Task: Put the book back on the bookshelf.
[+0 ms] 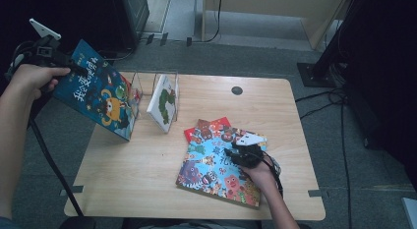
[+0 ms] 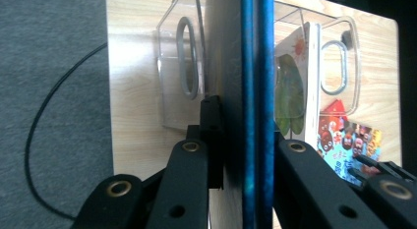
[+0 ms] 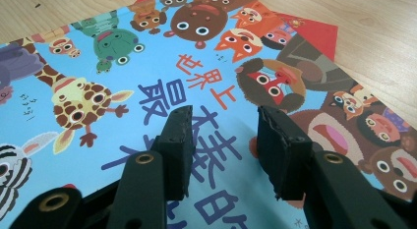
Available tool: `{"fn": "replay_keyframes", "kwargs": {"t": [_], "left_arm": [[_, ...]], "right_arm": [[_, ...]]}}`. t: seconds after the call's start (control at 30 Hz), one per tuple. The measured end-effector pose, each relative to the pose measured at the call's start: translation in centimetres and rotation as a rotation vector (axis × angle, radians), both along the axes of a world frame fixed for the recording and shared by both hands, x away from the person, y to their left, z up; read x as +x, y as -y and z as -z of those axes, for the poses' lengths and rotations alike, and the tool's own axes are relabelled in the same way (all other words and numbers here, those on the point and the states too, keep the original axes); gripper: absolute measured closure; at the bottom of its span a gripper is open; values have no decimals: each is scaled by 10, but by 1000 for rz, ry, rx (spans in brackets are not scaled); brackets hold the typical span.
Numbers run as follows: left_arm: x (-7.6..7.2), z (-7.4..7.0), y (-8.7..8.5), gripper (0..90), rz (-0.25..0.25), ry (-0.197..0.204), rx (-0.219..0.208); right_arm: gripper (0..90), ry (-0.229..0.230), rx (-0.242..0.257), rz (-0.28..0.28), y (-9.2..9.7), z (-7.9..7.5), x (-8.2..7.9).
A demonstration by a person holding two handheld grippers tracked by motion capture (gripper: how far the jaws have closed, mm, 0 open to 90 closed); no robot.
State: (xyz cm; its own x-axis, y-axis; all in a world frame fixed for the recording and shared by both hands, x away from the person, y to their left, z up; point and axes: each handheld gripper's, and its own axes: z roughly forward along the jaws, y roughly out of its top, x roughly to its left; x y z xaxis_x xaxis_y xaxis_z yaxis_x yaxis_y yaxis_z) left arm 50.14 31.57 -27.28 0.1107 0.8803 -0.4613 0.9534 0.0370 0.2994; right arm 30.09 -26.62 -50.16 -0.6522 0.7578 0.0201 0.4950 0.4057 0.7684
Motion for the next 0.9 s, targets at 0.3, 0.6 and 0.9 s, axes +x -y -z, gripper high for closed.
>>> {"fn": "replay_keyframes", "kwargs": {"t": [0.3, 0.6, 0.9], "left_arm": [[-4, 2, 0, 696, 31, 13, -30], [-19, 4, -2, 579, 27, 22, -53], [-48, -2, -9, 545, 45, 45, -43]], "right_arm": [[579, 0, 5, 8, 1, 0, -4], [579, -4, 7, 8, 2, 0, -4], [600, -48, 37, -2, 9, -2, 0]]}}
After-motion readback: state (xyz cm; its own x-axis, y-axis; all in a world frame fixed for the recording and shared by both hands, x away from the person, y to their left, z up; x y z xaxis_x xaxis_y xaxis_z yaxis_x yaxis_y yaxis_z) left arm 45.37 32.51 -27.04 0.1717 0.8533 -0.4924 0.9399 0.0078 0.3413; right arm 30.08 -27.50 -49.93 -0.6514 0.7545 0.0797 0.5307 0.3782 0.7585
